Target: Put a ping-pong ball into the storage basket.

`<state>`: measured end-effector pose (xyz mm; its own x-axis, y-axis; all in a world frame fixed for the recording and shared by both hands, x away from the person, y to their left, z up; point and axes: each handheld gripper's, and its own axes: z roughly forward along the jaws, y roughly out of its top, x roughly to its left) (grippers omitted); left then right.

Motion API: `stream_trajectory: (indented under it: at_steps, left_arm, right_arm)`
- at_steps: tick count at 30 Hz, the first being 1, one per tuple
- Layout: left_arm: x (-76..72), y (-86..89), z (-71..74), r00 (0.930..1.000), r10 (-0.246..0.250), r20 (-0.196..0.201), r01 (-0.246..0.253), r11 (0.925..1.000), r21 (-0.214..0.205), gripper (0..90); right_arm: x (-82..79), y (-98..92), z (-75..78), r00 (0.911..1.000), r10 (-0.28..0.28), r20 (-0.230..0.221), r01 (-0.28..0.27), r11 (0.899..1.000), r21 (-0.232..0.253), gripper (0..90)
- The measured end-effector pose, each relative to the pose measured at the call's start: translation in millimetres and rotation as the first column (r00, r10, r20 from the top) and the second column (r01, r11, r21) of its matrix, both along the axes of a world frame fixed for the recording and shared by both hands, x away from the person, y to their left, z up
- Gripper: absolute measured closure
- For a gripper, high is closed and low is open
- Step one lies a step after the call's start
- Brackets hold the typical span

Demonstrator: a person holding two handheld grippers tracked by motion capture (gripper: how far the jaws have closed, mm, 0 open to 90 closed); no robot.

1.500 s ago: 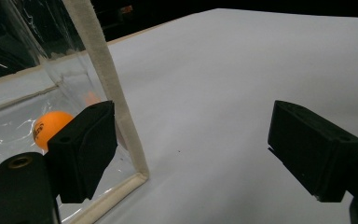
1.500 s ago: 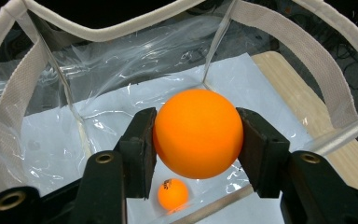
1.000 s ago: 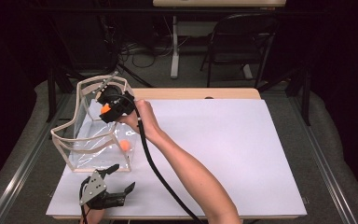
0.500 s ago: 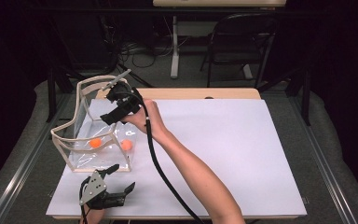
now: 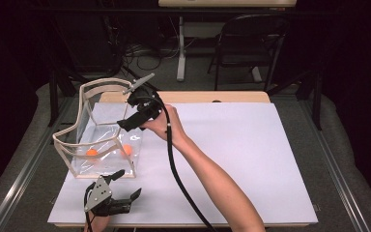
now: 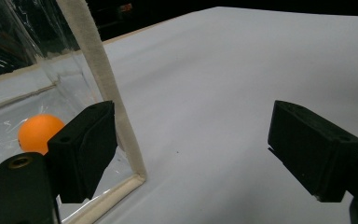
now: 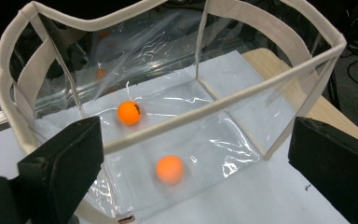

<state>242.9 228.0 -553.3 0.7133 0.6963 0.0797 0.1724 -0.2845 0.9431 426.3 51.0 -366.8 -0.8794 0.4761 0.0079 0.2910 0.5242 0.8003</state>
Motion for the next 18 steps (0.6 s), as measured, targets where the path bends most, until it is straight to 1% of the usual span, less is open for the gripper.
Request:
stream_trajectory:
  at_steps: [5, 7, 10, 14, 18]
  left_arm:
    - [0.0, 0.7, -0.2, 1.0, 0.0, 0.001, 0.0, 1.0, 0.002, 15.7]
    - [-0.4, 0.8, 0.0, 1.0, -0.001, 0.0, 0.001, 1.0, 0.002, 15.7]
    - [-0.6, 0.7, 0.0, 1.0, -0.001, 0.0, 0.001, 1.0, 0.002, 15.7]
    - [-0.9, 0.1, 0.2, 1.0, 0.001, 0.002, -0.001, 1.0, 0.003, 15.7]
    - [-0.8, -0.2, -0.7, 1.0, -0.008, -0.002, 0.008, 0.9999, 0.009, 15.7]
  right_arm:
    - [-3.1, -11.3, 0.0, 0.9999, -0.007, 0.011, 0.007, 1.0, 0.008, 0.6]
    - [-4.4, -15.7, -1.2, 0.9999, -0.01, 0.008, 0.01, 1.0, 0.01, 0.1]
    - [-6.7, -22.3, -4.8, 0.9998, -0.012, 0.014, 0.012, 1.0, 0.0, 0.0]
    - [-9.4, -32.6, -10.4, 0.9997, -0.021, 0.015, 0.021, 1.0, 0.0, 0.0]
    - [-12.5, -43.3, -15.2, 0.9993, -0.031, 0.018, 0.032, 1.0, -0.002, 0.0]
